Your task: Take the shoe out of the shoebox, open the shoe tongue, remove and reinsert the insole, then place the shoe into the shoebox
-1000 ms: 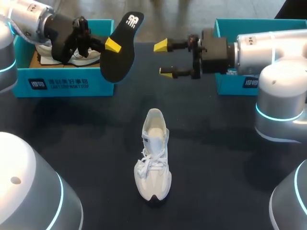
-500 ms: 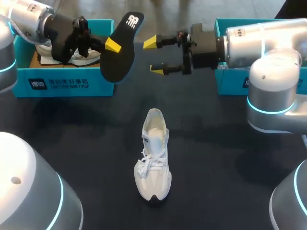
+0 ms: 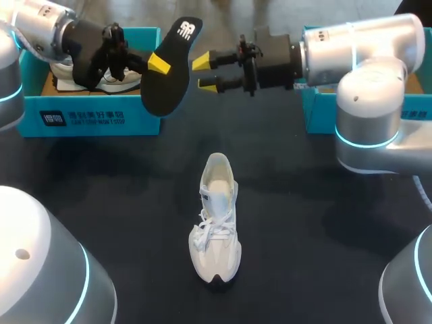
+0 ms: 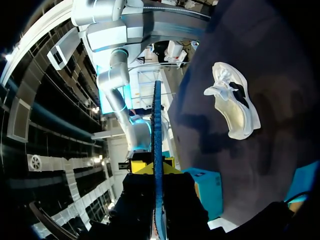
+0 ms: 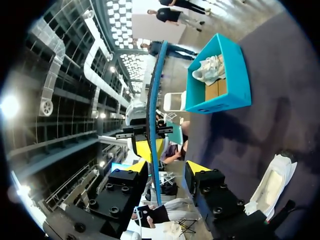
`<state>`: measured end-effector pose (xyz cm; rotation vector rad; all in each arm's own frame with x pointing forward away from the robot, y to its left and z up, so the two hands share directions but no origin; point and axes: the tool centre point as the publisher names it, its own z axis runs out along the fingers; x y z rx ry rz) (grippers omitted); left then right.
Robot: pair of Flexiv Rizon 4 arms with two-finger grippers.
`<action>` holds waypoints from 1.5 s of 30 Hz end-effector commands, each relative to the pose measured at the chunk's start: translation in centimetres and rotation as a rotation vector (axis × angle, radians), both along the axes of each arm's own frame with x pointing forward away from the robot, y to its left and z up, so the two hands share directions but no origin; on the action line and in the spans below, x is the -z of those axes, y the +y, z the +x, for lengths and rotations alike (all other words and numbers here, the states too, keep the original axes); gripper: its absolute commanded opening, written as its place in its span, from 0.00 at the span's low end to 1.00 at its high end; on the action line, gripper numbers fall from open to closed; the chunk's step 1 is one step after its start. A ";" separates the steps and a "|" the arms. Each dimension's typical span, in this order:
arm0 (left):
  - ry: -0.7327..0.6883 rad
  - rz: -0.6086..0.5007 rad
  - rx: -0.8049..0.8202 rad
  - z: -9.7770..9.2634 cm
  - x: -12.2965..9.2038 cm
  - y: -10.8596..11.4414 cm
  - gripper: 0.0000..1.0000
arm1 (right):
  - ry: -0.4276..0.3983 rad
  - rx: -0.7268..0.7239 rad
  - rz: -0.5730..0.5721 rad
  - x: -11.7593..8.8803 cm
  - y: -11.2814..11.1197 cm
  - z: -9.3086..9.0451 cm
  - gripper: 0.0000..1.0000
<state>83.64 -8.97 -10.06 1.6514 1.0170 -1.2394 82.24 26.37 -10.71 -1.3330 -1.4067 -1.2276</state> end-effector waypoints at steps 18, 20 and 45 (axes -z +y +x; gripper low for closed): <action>-0.002 -0.002 -0.002 -0.1 0.1 -0.1 0.00 | -0.004 -0.044 -0.017 -0.9 2.1 0.3 0.41; -0.002 -0.002 -0.002 -0.1 0.1 -0.1 0.00 | -0.004 -0.047 -0.017 -0.9 2.2 0.3 0.40; -0.002 -0.002 -0.002 -0.1 0.1 -0.1 0.00 | -0.010 -0.087 -0.019 -1.1 3.7 0.3 0.31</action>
